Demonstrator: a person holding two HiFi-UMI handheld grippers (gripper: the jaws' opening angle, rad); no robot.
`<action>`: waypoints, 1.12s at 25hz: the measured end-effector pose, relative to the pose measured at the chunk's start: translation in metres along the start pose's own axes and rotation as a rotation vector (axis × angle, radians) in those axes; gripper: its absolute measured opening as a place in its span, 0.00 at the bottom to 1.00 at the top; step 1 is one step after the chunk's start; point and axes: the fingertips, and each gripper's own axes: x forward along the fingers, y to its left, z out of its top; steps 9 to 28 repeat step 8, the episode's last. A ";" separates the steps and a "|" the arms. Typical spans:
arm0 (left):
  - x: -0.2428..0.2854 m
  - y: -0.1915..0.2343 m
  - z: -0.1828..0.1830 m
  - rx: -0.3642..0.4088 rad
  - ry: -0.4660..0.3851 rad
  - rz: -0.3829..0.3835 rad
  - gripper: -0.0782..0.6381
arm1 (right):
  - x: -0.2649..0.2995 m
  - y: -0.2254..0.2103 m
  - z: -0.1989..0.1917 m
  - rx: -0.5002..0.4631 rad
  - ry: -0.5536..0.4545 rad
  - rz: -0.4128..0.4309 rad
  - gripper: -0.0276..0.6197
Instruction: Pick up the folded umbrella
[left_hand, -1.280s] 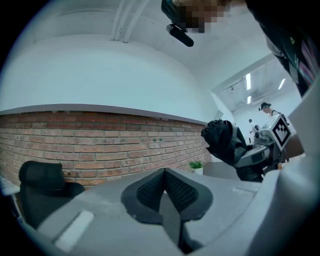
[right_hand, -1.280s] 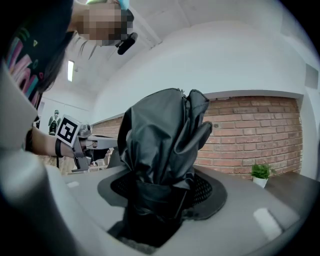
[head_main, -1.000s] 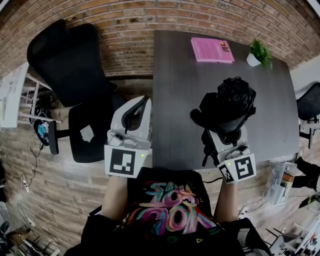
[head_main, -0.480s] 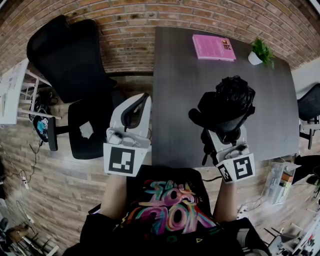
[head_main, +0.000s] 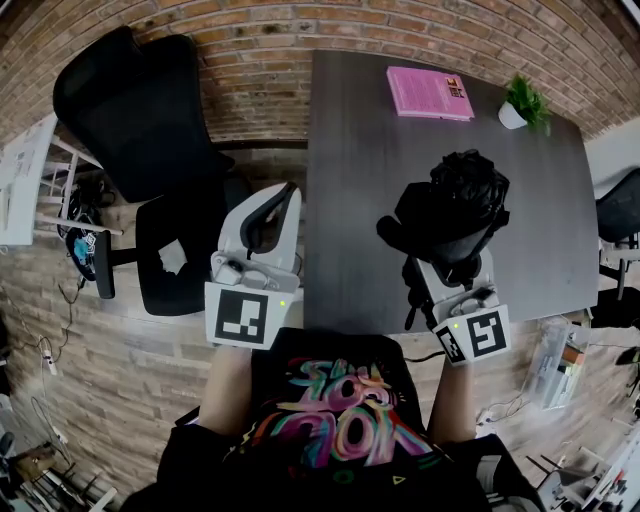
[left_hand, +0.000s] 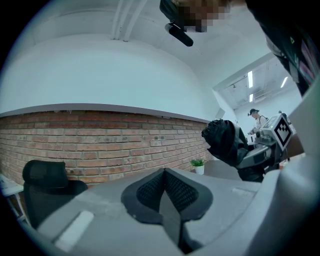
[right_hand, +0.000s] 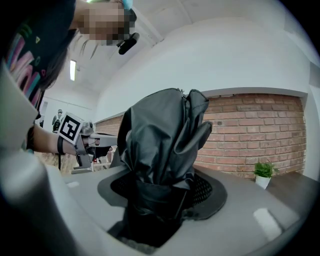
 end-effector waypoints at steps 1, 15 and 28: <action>0.000 0.000 0.000 -0.002 0.001 0.001 0.11 | 0.001 0.000 0.000 0.000 0.002 0.001 0.44; 0.001 0.003 -0.001 -0.011 0.007 0.007 0.11 | 0.004 0.000 -0.002 -0.002 0.008 0.010 0.44; 0.001 0.003 -0.001 -0.011 0.007 0.007 0.11 | 0.004 0.000 -0.002 -0.002 0.008 0.010 0.44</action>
